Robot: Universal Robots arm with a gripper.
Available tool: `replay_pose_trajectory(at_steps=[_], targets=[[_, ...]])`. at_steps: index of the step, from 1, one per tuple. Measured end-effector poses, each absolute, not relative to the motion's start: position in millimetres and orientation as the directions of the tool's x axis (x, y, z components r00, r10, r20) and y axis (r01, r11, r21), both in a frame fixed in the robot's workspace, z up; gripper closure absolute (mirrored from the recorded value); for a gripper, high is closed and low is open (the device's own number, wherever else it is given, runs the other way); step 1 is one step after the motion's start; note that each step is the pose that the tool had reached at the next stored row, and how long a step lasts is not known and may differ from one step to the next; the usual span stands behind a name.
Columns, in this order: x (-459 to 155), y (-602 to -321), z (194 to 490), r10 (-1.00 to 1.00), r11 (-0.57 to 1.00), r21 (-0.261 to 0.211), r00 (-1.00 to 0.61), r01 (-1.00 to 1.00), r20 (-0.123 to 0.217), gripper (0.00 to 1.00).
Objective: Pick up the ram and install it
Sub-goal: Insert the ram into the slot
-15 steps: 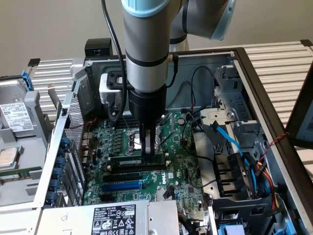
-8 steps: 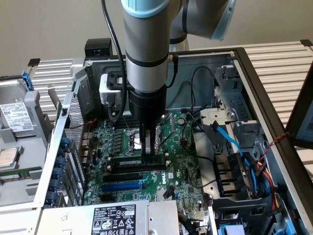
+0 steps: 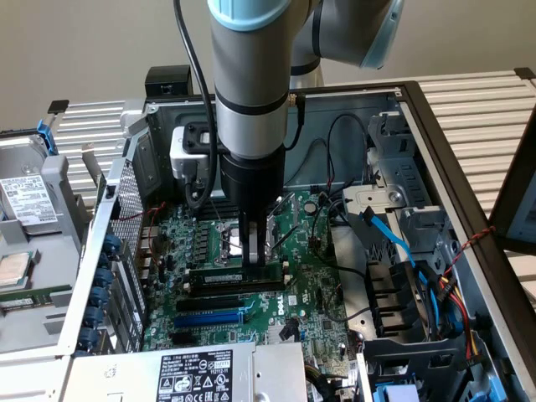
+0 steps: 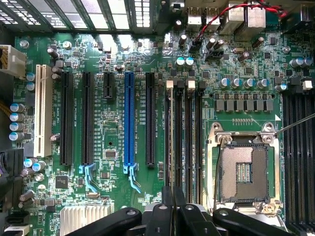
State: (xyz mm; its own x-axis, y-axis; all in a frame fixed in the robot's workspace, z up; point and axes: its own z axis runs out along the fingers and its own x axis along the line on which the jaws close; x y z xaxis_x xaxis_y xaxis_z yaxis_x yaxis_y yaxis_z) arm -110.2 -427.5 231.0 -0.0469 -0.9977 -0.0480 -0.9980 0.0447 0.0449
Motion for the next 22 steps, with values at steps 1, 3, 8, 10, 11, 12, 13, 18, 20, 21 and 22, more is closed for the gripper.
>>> replay_pose_trajectory(at_steps=[1,3,8,10,11,12,13,18,20,21,22], targets=[[-110.2,-427.5,231.0,-0.998,0.045,0.045,-0.047,-0.998,-0.048,0.88],[-110.2,-427.5,231.0,-0.998,0.045,0.045,-0.047,-0.998,-0.048,0.88],[-110.2,-427.5,231.0,-0.998,0.045,0.045,-0.047,-0.998,-0.048,0.8],[-110.2,-427.5,231.0,-0.998,0.045,0.045,-0.047,-0.998,-0.048,0.8],[-110.2,-427.5,231.0,-0.998,0.045,0.045,-0.047,-0.998,-0.048,0.8],[-110.2,-427.5,231.0,-0.998,0.045,0.045,-0.047,-0.998,-0.048,0.8],[-110.2,-427.5,231.0,-0.998,0.045,0.045,-0.047,-0.998,-0.048,0.8],[-110.2,-427.5,231.0,-0.998,0.045,0.045,-0.047,-0.998,-0.048,0.8],[-110.2,-427.5,231.0,-0.998,0.045,0.045,-0.047,-0.998,-0.048,0.8],[-110.2,-427.5,231.1,-0.998,0.045,0.045,-0.047,-0.998,-0.048,0.8],[-110.2,-427.5,231.6,-0.998,0.045,0.045,-0.047,-0.998,-0.047,0.8]])
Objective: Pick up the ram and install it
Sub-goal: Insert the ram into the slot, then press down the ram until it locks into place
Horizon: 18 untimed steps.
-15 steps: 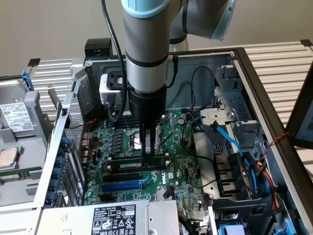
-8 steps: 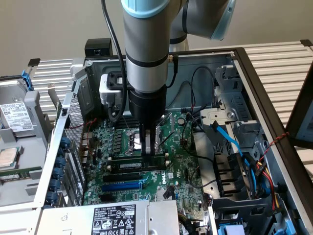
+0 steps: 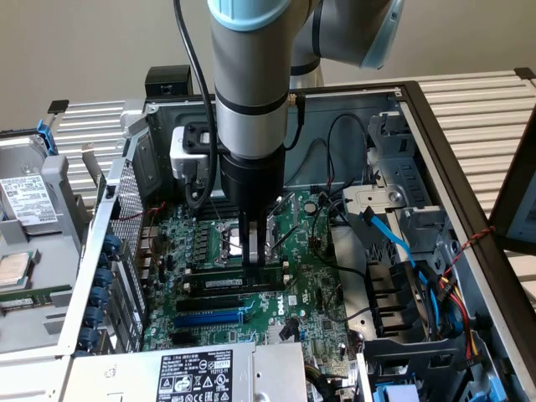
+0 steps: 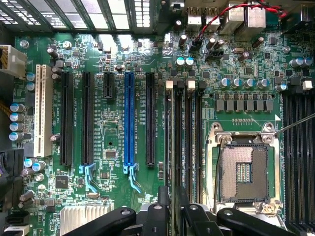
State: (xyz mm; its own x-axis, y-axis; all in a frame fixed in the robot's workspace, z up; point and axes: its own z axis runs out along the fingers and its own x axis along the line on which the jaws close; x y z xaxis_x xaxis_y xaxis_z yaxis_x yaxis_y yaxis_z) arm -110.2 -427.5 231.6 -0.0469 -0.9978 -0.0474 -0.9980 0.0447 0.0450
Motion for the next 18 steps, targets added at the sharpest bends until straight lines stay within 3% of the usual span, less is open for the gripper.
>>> replay_pose_trajectory(at_steps=[18], targets=[[-110,-428,249,-0.998,0.045,0.045,-0.047,-0.998,-0.044,0.8]])
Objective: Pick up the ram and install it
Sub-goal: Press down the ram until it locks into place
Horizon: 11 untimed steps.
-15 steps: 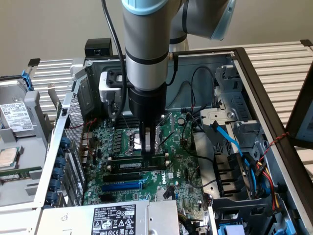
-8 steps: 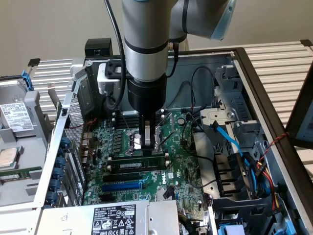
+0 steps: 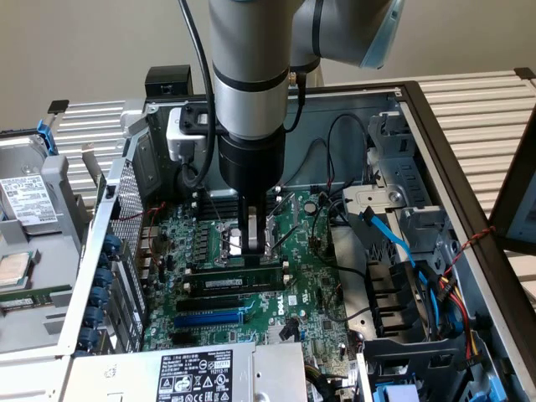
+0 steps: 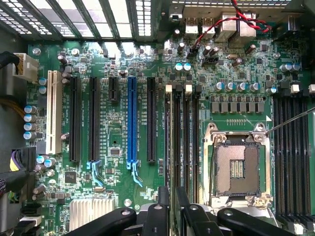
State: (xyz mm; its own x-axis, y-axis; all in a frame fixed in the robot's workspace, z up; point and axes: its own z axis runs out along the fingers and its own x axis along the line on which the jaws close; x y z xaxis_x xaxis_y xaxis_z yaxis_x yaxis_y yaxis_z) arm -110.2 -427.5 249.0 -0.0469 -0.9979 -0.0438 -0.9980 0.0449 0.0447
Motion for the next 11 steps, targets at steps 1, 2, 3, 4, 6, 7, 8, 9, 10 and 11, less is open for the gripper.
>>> replay_pose_trajectory(at_steps=[1,2,3,4,6,7,8,9,10,11], targets=[[-110.3,-427.5,249.0,-0.998,0.045,0.045,-0.047,-0.998,-0.044,0.8],[-110.2,-427.5,249.0,-0.998,0.045,0.045,-0.047,-0.998,-0.044,0.8],[-110.3,-427.5,249.0,-0.998,0.045,0.045,-0.047,-0.998,-0.044,0.8],[-110.3,-427.5,249.0,-0.998,0.045,0.045,-0.047,-0.998,-0.044,0.8],[-110.3,-427.5,249.0,-0.998,0.045,0.045,-0.047,-0.998,-0.044,0.82],[-110.2,-427.5,249.0,-0.998,0.045,0.045,-0.047,-0.998,-0.044,0.82],[-110.3,-427.5,249.0,-0.998,0.045,0.045,-0.047,-0.998,-0.044,0.89],[-110.2,-427.5,249.0,-0.998,0.045,0.045,-0.047,-0.998,-0.044,0.89],[-110.2,-427.5,249.0,-0.998,0.045,0.045,-0.047,-0.998,-0.044,0.89],[-110.2,-427.5,249.0,-0.998,0.045,0.045,-0.047,-0.998,-0.044,0.89]])
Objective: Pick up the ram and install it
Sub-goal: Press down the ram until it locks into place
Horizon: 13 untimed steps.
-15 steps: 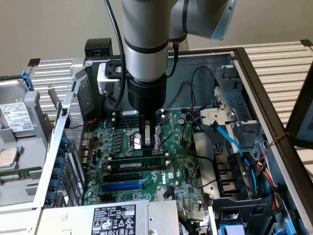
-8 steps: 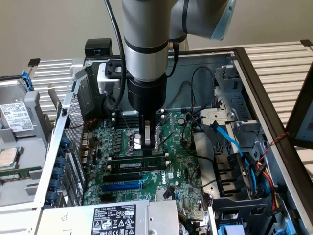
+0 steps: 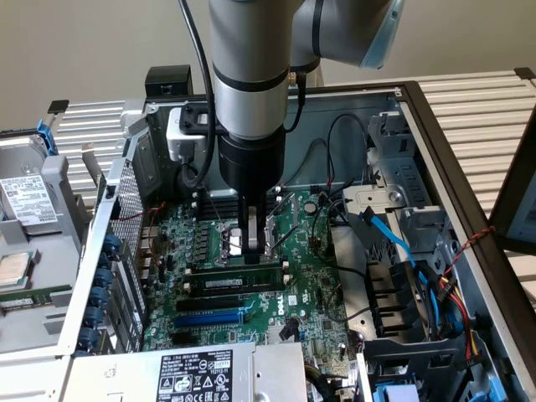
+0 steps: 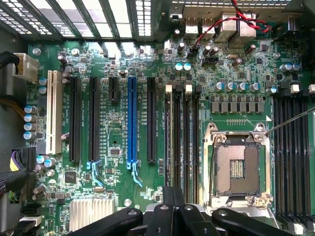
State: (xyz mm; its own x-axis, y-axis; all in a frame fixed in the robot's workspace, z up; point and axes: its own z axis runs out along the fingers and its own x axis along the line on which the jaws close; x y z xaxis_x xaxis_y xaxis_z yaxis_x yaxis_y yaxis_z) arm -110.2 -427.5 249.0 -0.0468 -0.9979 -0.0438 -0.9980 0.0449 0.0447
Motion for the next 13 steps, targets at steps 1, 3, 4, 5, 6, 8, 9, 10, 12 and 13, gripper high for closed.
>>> replay_pose_trajectory(at_steps=[1,3,4,5,6,8,9,10,12,13], targets=[[-110,-427,249,-0.998,0.045,0.045,-0.047,-0.998,-0.044,0.89],[-112,-427,248,-0.998,0.045,0.045,-0.047,-0.998,-0.044,0.89],[-113,-426,248,-0.998,0.045,0.045,-0.047,-0.998,-0.044,0.89],[-115,-426,247,-0.998,0.045,0.045,-0.047,-0.998,-0.044,0.89],[-116,-425,245,-0.998,0.045,0.045,-0.047,-0.998,-0.044,0.89],[-116,-424,242,-0.998,0.045,0.045,-0.047,-0.998,-0.044,0.89],[-116,-423,240,-0.998,0.045,0.045,-0.047,-0.998,-0.044,0.89],[-116,-423,239,-0.998,0.045,0.045,-0.047,-0.998,-0.044,0.89],[-116,-423,237,-0.998,0.045,0.045,-0.047,-0.998,-0.044,0.89],[-116,-423,236,-0.998,0.045,0.045,-0.047,-0.998,-0.044,0.89]])
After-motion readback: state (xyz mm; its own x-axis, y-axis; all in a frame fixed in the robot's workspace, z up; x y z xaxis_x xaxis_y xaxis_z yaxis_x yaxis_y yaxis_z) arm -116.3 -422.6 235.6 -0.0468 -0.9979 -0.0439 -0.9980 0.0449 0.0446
